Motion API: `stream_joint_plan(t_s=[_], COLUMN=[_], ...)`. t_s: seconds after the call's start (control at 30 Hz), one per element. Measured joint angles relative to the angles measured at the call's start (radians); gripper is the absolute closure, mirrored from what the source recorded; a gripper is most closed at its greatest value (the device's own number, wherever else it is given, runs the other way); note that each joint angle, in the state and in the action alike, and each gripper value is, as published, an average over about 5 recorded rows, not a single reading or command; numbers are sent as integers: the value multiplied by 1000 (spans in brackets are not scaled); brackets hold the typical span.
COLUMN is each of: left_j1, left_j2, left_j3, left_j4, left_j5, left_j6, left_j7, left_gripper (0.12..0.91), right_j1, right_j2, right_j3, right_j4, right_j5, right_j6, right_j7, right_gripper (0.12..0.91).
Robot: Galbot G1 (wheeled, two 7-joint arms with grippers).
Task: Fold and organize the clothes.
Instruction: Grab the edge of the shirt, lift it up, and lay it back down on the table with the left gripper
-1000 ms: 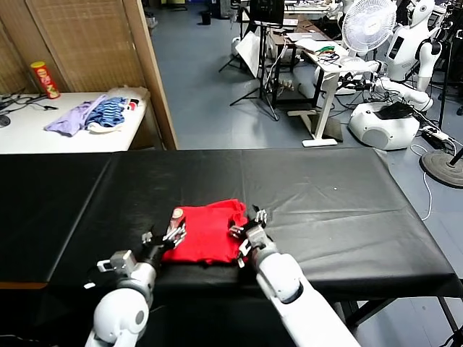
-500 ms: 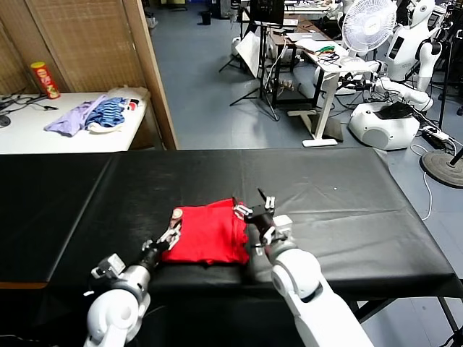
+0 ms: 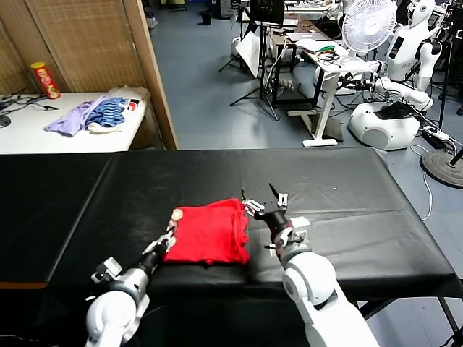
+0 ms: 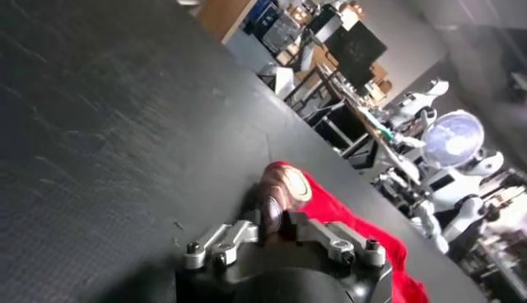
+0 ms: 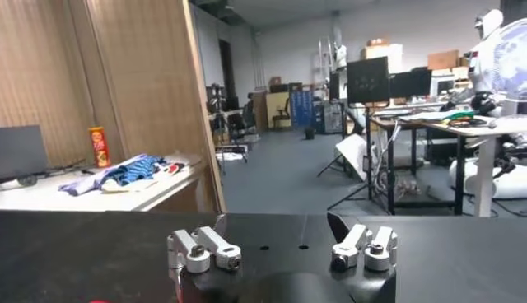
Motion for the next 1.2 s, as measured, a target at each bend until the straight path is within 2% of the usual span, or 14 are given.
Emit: stream_joint_plan(t_s=[0.07, 0.17, 0.47, 0.63, 1.03, 1.1, 1.2], left_j1=[3, 11, 31, 40, 75, 87, 96], left_j2=[0, 3, 43, 112, 426, 460, 473], left_j3=[5, 16, 20, -15, -209, -232, -235], left_j4=[-6, -18, -53, -68, -65, -83, -130], left_j5=[55, 155, 610, 777, 916, 926, 902], left_j6=[-5, -15, -37, -30, -18, -15, -7], left_j7=[-2, -1, 6, 10, 18, 17, 12], left_gripper=[890, 889, 893, 893, 893, 893, 893], right_j1=[-11, -31, -94, -109, -114, -115, -118], right_j2=[6, 12, 8, 3, 15, 15, 15], right_j3=[8, 23, 58, 68, 62, 63, 65], right_j4=[6, 17, 44, 48, 48, 48, 47], right_j5=[-38, -91, -131, -131, -133, -133, -133], right_j6=[-38, -83, -117, -117, -117, -117, -117], right_j7=[32, 55, 58, 55, 55, 55, 54], right_gripper=[227, 227, 227, 227, 227, 227, 227])
